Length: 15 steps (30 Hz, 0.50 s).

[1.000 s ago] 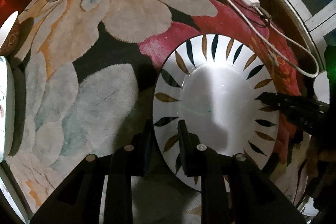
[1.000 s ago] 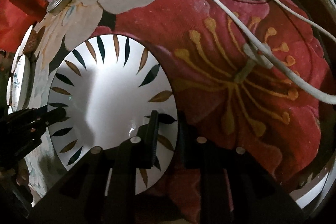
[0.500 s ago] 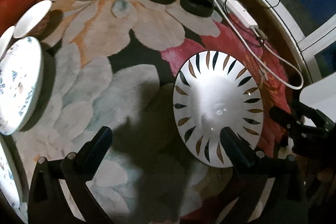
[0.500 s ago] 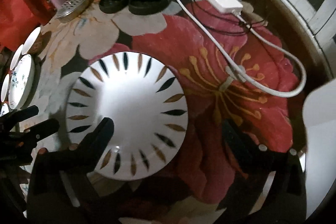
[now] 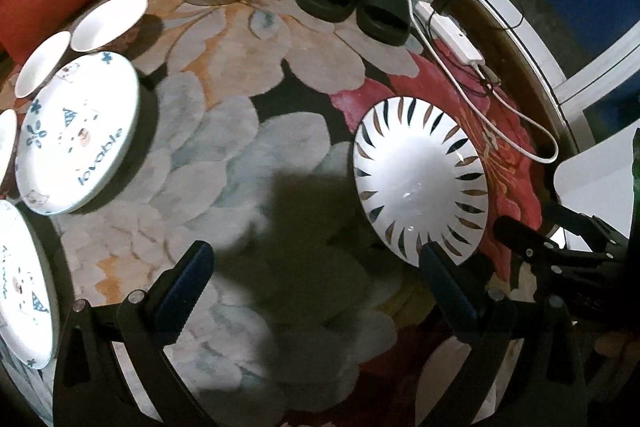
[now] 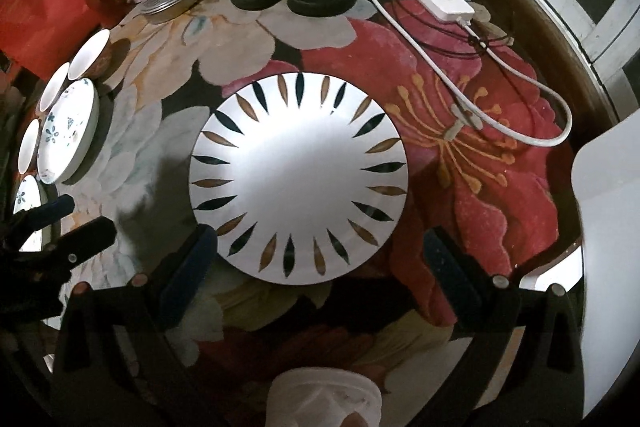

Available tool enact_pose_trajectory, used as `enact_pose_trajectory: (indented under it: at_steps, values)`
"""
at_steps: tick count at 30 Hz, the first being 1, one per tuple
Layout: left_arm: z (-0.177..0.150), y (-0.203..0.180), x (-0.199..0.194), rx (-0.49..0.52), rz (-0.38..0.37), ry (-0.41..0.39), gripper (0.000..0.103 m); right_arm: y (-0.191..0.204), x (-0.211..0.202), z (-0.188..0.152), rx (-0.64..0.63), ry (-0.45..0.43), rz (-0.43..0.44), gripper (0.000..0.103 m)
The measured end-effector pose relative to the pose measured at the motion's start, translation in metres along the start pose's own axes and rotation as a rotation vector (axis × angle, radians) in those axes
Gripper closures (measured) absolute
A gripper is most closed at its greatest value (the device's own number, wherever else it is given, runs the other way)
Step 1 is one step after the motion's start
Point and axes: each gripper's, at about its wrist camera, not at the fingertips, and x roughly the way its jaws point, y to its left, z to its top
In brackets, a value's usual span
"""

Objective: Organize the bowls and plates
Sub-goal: 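Withdraw both tools from the placed leaf-rim plate back toward the bear plates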

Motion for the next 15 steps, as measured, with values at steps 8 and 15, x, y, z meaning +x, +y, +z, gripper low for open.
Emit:
enact_pose_trajectory:
  at_steps: [8,15]
  values:
    - [-0.005,0.023,-0.016,-0.018,0.026,-0.017,0.001,0.018,-0.005,0.000,-0.039,-0.007,-0.011,0.000]
    - [-0.010,0.039,-0.023,-0.037,0.042,-0.020,0.001,0.030,-0.007,0.000,-0.054,-0.008,-0.007,0.000]
